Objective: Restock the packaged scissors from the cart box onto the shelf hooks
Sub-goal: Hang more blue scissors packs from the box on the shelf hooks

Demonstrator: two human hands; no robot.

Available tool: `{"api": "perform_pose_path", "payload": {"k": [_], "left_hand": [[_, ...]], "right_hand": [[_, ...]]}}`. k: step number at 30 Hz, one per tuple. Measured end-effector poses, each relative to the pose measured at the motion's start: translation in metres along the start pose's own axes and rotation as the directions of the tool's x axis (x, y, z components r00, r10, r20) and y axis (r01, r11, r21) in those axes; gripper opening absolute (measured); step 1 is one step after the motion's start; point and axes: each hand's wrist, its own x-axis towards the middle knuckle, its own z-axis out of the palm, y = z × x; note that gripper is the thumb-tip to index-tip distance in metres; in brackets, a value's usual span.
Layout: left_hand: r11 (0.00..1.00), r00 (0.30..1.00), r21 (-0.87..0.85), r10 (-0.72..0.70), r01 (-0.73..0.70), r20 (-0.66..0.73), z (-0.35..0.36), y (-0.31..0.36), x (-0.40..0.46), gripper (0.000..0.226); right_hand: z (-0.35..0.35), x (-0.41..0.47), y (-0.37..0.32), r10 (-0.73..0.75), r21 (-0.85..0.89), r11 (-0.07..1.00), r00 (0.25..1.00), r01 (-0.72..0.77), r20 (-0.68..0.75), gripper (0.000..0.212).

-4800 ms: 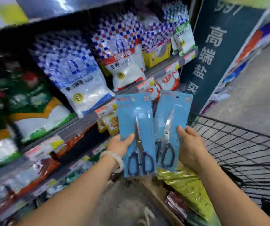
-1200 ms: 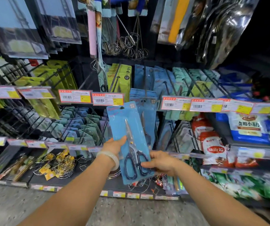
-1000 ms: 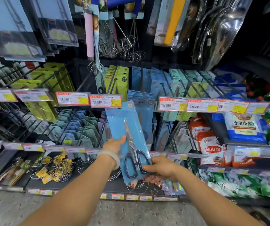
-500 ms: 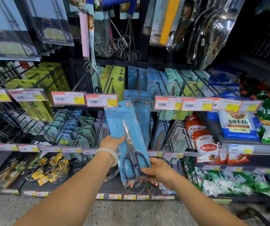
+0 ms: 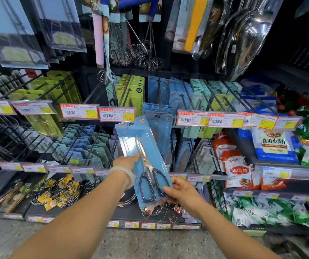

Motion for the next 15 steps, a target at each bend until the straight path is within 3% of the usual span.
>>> {"api": "perform_pose_path", "payload": {"k": [3, 8, 15], "left_hand": [[0.989, 1.000, 0.147, -0.011, 0.012, -0.006, -0.0008, 0.0022, -0.0013, 0.067], [0.981, 1.000, 0.194, -0.024, 0.024, 0.001, -0.0028, 0.0049, -0.0012, 0.071], [0.998, 0.998, -0.011, -0.055, 0.056, 0.022, -0.0017, 0.0034, -0.0012, 0.063]], "right_hand": [[-0.0002, -0.0006, -0.0008, -0.018, -0.016, 1.000, 1.000, 0.018, 0.002, 0.013], [-0.0011, 0.0003, -0.0013, -0.034, -0.047, 0.998, 0.999, 0.034, 0.011, 0.016], [-0.0028, 0.0024, 0.0003, -0.007, -0.027, 1.000, 0.999, 0.008, 0.032, 0.019]]}}
